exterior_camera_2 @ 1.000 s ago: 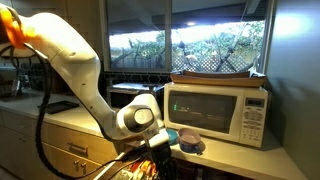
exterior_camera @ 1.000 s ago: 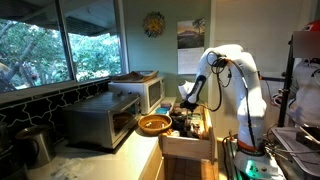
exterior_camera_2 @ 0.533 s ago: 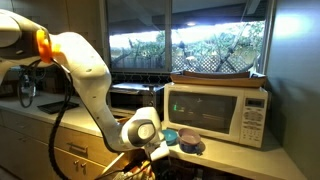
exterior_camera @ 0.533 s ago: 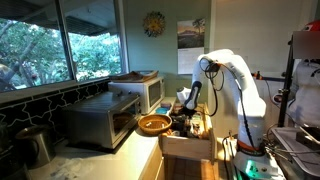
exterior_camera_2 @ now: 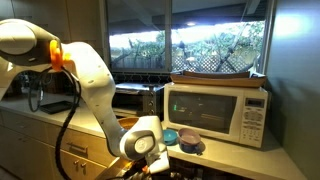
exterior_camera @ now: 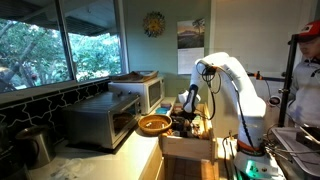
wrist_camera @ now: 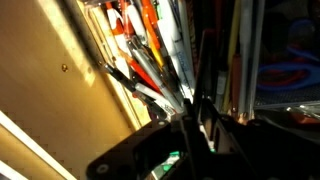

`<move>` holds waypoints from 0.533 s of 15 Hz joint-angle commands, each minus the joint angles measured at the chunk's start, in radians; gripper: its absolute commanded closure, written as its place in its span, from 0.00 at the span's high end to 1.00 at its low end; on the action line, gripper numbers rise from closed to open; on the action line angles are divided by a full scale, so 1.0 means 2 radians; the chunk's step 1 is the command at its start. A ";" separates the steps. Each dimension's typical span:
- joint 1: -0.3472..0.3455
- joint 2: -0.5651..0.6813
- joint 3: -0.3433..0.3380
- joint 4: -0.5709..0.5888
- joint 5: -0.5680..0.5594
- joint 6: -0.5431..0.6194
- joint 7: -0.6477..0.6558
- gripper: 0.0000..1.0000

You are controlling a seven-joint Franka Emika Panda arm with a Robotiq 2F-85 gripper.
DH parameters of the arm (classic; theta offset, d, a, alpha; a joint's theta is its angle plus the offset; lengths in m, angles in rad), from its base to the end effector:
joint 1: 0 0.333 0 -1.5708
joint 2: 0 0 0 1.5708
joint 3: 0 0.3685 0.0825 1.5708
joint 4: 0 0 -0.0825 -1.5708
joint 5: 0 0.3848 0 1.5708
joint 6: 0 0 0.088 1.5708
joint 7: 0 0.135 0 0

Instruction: Move the orange sharpie from the top of the oven to the drawer

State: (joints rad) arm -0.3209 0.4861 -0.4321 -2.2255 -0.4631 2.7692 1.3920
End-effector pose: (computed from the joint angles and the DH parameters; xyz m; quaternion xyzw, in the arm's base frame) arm 0.4315 -0.3858 0.1958 0.6616 -0.7252 0.0878 0.1691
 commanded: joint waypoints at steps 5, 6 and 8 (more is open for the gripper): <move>0.021 -0.047 -0.026 -0.029 0.081 0.033 -0.129 0.78; 0.016 -0.083 -0.022 -0.052 0.082 0.048 -0.170 0.87; 0.020 -0.132 -0.027 -0.082 0.079 0.056 -0.232 0.99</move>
State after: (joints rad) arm -0.2935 0.4107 -0.4710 -2.2491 -0.3263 2.8489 1.1084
